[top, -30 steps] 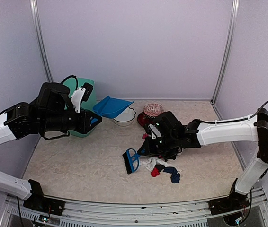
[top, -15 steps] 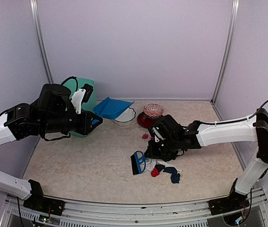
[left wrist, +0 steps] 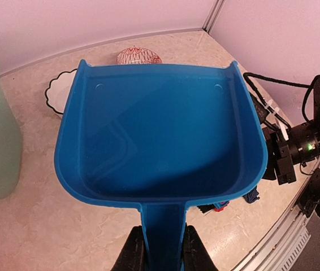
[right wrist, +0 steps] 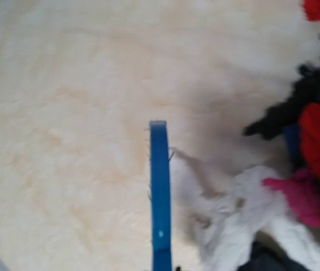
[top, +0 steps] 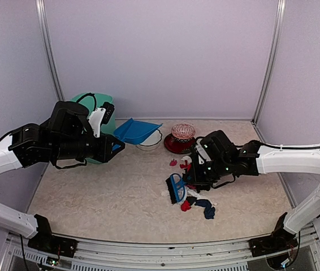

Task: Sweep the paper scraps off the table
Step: Sweep the paper scraps at the center of the board.

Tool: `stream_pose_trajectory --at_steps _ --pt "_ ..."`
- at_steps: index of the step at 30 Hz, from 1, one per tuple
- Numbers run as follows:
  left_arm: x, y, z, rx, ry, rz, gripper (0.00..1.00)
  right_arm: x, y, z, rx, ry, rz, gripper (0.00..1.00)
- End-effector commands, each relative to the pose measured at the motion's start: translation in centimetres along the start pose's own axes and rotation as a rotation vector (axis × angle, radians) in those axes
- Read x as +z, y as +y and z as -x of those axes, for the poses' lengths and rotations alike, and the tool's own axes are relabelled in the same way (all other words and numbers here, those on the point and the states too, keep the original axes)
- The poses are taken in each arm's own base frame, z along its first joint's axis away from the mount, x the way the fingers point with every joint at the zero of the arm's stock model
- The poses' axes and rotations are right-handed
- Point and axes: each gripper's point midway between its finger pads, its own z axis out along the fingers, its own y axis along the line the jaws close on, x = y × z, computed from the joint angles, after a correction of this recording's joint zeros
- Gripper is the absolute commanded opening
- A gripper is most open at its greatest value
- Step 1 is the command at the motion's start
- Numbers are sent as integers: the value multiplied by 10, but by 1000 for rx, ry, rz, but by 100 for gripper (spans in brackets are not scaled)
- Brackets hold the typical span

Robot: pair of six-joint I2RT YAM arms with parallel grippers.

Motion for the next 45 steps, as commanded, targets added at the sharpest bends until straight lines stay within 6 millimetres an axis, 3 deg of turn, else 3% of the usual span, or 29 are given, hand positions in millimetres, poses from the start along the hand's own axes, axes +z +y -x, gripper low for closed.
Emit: stream_pose_trajectory --at_steps 1,6,10,14,20,26,30,33,37,41,45 --pt "2 -7 5 -16 -26 -24 0 -15 29 -4 -92 14 124 0" --pt "1 -8 7 -29 -33 -29 0 -17 47 -25 -166 84 205 0" --pt "3 -8 6 -40 -34 -29 0 -13 44 -47 -198 163 205 0" --pt "8 -9 2 -41 -21 -30 0 -7 14 -69 -203 250 84 0" --pt "15 -11 -8 -42 9 -28 0 -9 -34 -73 -217 252 -153 0" --pt "19 -16 -38 8 83 -15 0 -22 -58 -61 -212 214 -261 0" --pt "21 -11 -65 16 145 -2 0 -39 -36 -44 -232 168 -166 0" --pt "22 -5 -87 16 195 8 0 -64 -16 -21 -235 93 -93 0" --pt "21 -3 -113 33 250 14 0 -98 -12 6 -235 4 -74 0" --pt "23 -8 -138 93 303 15 0 -122 -29 29 -246 -69 -171 0" --pt "28 -14 -163 167 362 15 0 -136 -63 51 -287 -138 -383 0"
